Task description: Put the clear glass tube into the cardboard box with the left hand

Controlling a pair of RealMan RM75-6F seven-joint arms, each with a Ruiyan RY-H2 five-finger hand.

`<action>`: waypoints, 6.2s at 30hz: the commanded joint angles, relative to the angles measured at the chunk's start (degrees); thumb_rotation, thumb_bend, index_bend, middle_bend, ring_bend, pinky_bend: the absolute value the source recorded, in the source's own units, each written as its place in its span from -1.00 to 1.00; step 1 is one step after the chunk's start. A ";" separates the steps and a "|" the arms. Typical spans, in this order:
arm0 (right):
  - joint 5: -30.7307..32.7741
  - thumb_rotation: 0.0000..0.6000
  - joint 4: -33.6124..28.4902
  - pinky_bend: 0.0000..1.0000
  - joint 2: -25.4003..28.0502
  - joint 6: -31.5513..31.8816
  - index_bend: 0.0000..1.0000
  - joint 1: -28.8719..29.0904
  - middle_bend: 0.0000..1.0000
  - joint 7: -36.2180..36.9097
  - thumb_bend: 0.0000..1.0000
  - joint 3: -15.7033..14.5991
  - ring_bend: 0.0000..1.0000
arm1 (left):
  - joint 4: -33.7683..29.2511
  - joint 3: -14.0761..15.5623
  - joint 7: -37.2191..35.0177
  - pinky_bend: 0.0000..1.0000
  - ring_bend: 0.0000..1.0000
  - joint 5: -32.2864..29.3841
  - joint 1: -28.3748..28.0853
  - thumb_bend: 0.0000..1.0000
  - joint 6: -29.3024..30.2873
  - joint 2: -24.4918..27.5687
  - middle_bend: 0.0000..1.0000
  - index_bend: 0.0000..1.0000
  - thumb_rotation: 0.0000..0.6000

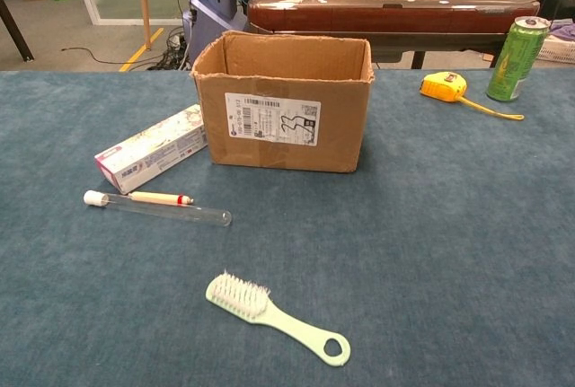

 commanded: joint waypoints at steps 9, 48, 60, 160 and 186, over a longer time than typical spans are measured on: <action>-0.95 1.00 -0.12 0.02 0.49 3.08 0.12 -1.69 -0.01 1.85 -0.28 -0.01 -0.16 | -4.29 -1.25 1.03 -0.21 -0.85 -0.36 -6.62 -0.44 -9.16 -0.26 -0.74 -0.12 1.00; -2.09 1.00 0.68 0.02 2.59 7.63 0.12 -4.62 -0.01 8.83 -0.28 0.75 -0.16 | 4.11 -6.07 13.12 -0.97 -1.00 -12.65 -20.26 -0.44 -22.63 -13.76 -1.00 -0.31 1.00; -2.35 1.00 0.82 0.02 2.75 7.83 0.12 -4.85 -0.01 9.44 -0.28 0.80 -0.16 | 8.56 -5.78 13.16 -0.97 -1.00 -14.08 -22.67 -0.44 -24.73 -16.50 -1.00 -0.31 1.00; -2.75 1.00 0.94 0.02 2.84 8.45 0.12 -5.36 -0.01 10.14 -0.28 1.22 -0.16 | 27.12 -1.53 8.39 -0.97 -1.00 -7.52 -25.13 -0.44 -21.78 -25.72 -1.00 0.14 1.00; -2.94 1.00 0.92 0.02 2.96 8.67 0.12 -5.51 -0.01 10.50 -0.28 1.19 -0.16 | 15.34 -1.66 15.94 -0.97 -1.00 -6.13 -22.61 -0.44 -15.66 -18.32 -1.00 0.20 1.00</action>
